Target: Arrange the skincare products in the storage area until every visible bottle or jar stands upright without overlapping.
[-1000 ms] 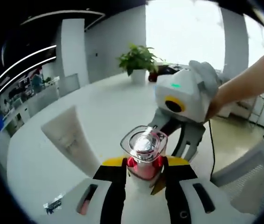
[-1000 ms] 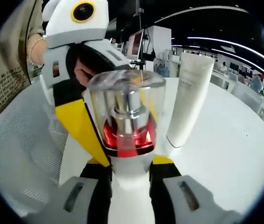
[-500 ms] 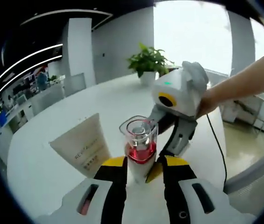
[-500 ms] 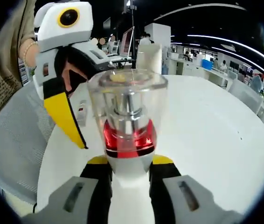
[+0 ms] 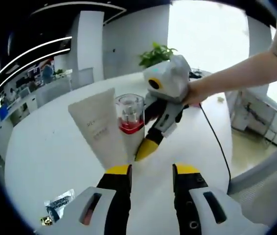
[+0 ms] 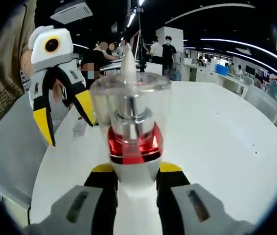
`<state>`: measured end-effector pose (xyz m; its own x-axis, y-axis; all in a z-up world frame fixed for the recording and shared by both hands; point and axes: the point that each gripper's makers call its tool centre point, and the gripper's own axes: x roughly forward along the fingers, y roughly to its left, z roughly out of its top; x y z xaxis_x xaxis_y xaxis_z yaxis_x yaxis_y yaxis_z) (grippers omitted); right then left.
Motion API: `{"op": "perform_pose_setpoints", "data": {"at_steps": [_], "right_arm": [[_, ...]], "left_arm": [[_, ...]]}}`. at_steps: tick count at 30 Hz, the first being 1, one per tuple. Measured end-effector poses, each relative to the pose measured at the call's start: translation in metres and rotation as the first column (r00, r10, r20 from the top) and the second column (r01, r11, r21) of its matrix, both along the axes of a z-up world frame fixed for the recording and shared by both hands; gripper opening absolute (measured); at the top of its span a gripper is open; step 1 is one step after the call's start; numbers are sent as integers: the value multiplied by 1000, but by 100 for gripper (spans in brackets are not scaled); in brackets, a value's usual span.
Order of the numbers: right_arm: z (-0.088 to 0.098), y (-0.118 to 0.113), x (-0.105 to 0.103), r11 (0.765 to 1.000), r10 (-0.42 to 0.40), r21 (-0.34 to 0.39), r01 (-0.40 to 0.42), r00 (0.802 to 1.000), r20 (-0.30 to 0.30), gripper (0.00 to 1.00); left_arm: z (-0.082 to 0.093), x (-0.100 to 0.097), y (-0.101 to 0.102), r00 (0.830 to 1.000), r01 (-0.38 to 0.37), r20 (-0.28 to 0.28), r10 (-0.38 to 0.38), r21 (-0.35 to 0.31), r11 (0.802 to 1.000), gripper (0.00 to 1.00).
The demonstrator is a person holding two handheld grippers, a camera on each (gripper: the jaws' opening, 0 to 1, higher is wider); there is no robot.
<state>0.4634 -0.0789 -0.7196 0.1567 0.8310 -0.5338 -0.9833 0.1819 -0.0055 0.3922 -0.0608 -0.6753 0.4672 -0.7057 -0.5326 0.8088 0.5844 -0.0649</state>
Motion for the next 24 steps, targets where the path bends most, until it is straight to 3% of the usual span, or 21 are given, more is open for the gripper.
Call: {"op": "perform_pose_setpoints", "data": {"at_steps": [8, 10, 13, 19, 24], "right_arm": [[0, -1, 1, 1000, -28, 8, 28, 999, -27, 31], [-9, -9, 4, 996, -68, -60, 67, 998, -14, 38], [-8, -14, 1, 994, -97, -61, 95, 995, -30, 45], [11, -33, 0, 970, -224, -93, 224, 974, 15, 52], [34, -35, -12, 945, -318, -53, 322, 946, 66, 64]], "left_arm": [[-5, -3, 9, 1000, -12, -13, 12, 13, 1000, 31], [-5, -5, 10, 1000, -10, -13, 10, 14, 1000, 33], [-4, -7, 12, 1000, -10, -13, 10, 11, 1000, 35], [-1, -18, 17, 1000, -12, -11, 12, 4, 1000, 38], [4, -29, 30, 999, -37, -16, 37, -13, 999, 40]]}}
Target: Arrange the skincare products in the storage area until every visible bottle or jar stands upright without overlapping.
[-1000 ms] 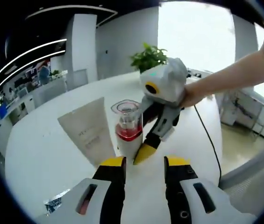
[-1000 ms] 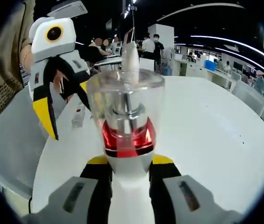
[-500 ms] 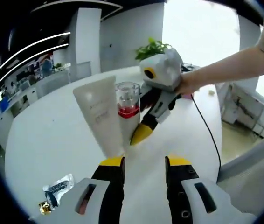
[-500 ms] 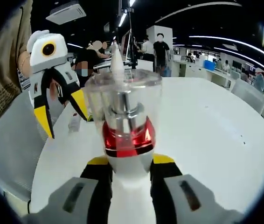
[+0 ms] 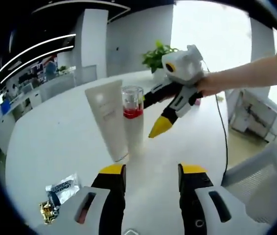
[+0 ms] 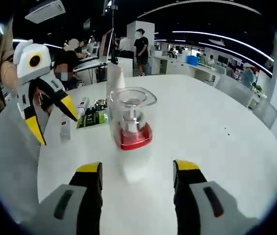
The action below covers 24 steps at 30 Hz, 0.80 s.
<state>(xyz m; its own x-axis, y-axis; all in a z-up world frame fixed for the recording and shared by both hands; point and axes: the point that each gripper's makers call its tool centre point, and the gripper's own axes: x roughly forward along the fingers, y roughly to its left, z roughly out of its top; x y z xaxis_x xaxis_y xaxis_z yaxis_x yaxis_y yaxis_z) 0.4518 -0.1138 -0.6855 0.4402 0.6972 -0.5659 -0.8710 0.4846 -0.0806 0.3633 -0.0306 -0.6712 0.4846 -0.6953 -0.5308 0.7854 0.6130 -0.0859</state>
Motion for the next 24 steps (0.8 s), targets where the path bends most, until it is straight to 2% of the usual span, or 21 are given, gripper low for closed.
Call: {"op": "perform_pose_setpoints", "data": {"at_steps": [5, 13, 18, 24], "right_arm": [[10, 8, -25, 998, -59, 28, 59, 998, 12, 67], [25, 18, -49, 986, -152, 69, 150, 988, 35, 77], [37, 19, -64, 964, -241, 127, 234, 970, 40, 82], [46, 17, -85, 939, -310, 167, 300, 950, 39, 89]], "left_arm": [[7, -8, 23, 999, -50, 2, 50, -5, 999, 43], [18, -17, 57, 992, -125, 25, 126, -12, 992, 46], [22, -24, 80, 984, -176, 33, 177, -13, 984, 48], [22, -34, 104, 971, -239, 27, 239, -16, 971, 51]]}}
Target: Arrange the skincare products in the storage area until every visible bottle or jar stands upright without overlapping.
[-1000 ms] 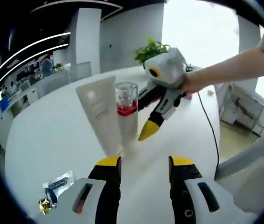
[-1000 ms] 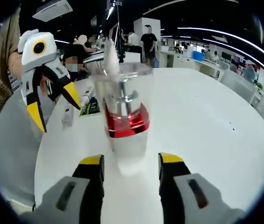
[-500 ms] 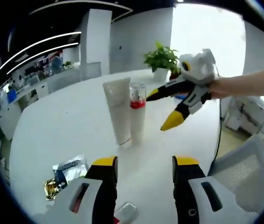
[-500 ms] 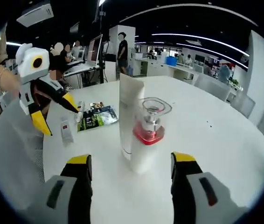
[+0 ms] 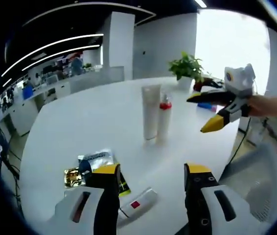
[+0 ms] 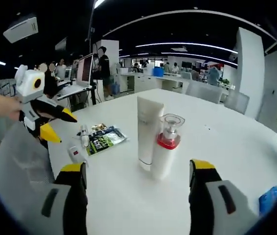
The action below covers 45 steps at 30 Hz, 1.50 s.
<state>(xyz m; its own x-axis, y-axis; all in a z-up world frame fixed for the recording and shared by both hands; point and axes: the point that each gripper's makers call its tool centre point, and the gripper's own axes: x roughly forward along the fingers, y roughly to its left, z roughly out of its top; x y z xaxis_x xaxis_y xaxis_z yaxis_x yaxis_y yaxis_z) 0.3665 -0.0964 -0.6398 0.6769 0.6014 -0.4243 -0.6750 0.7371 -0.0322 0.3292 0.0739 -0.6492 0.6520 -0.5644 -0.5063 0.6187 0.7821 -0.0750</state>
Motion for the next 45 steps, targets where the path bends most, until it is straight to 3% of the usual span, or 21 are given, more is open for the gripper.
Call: {"op": "perform_pose_setpoints", "data": {"at_steps": [10, 15, 20, 24, 29, 35, 45], "right_arm": [[0, -2, -36, 990, -121, 68, 122, 992, -20, 94], [4, -3, -46, 969, -209, 129, 211, 977, -33, 95], [-3, 1, -57, 967, -224, 112, 227, 974, -35, 96], [-10, 0, -66, 963, -241, 106, 246, 969, -54, 97], [-4, 1, -63, 958, -256, 120, 259, 966, -39, 99], [-6, -1, -65, 958, -262, 109, 265, 964, -37, 100], [-9, 0, -65, 962, -249, 99, 253, 967, -50, 100]], "left_arm": [[-3, -20, 30, 997, -70, -8, 70, 5, 998, 57], [-8, -30, 46, 994, -107, -14, 107, 15, 994, 59], [-14, -36, 61, 989, -146, -3, 146, 36, 989, 64], [-19, -39, 70, 986, -165, -16, 166, 49, 985, 76], [-11, -35, 69, 985, -174, 21, 173, 39, 984, 91], [-11, -35, 72, 985, -173, 4, 173, 8, 985, 97], [-13, -39, 76, 988, -154, -8, 155, 30, 988, 97]]}}
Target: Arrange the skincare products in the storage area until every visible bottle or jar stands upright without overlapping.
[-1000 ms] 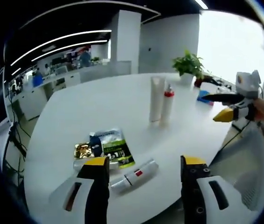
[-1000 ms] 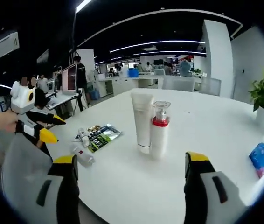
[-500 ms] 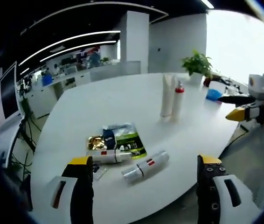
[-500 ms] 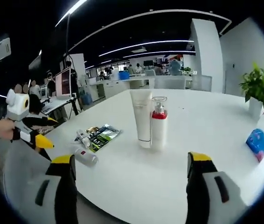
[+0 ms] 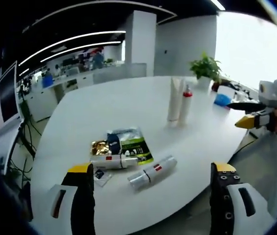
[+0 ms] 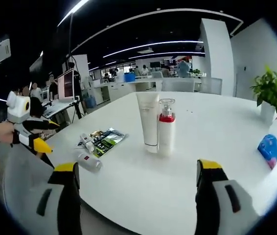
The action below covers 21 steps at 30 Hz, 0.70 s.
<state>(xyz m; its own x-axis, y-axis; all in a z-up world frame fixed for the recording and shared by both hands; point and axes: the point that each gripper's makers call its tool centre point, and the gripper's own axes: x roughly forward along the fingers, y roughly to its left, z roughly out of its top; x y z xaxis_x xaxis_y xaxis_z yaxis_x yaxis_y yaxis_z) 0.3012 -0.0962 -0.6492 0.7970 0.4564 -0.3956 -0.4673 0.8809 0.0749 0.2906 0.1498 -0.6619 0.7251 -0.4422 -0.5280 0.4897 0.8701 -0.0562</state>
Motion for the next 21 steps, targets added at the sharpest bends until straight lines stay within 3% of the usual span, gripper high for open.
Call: {"op": "perform_pose_setpoints", "data": {"at_steps": [12, 21], "right_arm": [[-13, 15, 1, 996, 86, -29, -88, 995, -50, 99], [-30, 48, 5, 968, 233, -71, -241, 967, -105, 95]], "left_arm": [[2, -2, 4, 1000, 26, -13, -26, -8, 1000, 97], [7, -3, 12, 1000, 4, 3, -4, -33, 999, 96]]}}
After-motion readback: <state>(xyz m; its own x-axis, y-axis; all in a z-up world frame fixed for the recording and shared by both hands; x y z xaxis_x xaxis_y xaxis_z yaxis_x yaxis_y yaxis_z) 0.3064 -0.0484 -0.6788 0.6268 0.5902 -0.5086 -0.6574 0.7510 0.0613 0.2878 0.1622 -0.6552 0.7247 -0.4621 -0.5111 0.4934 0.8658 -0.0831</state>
